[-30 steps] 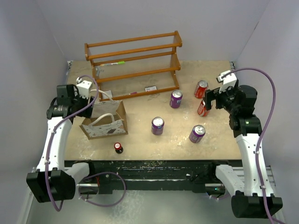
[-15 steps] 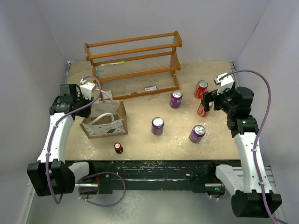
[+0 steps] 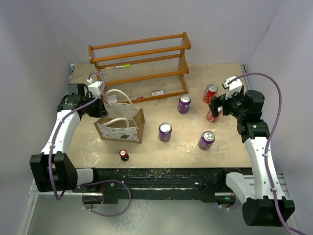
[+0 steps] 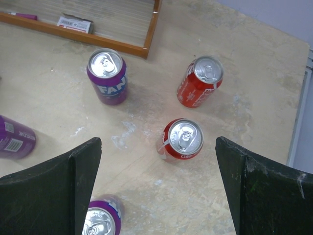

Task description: Place the beverage into the canvas bag

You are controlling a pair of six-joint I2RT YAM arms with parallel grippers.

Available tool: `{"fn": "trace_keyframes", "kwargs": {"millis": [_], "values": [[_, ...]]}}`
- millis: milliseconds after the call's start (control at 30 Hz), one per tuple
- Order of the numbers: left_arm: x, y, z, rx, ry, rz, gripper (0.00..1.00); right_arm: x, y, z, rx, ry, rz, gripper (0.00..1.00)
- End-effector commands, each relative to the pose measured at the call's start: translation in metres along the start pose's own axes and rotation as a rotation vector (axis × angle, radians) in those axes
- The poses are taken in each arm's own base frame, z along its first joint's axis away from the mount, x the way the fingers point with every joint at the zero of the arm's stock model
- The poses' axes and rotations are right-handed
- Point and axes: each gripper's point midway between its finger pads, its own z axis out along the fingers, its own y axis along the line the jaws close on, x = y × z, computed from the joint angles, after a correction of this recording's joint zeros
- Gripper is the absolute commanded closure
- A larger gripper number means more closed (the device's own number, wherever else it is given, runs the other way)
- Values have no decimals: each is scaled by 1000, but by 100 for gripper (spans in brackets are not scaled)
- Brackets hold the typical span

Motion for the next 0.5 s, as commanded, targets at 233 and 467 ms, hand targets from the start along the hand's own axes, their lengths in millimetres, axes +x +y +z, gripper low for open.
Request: {"fn": "trace_keyframes", "kwargs": {"millis": [233,467], "values": [[-64,-103,34,232,-121,-11,100,-13,70,3,-403,-57,-124,0],[-67,-96,31,179,-167,15,100,5,119,13,-563,-10,-228,0]]}}
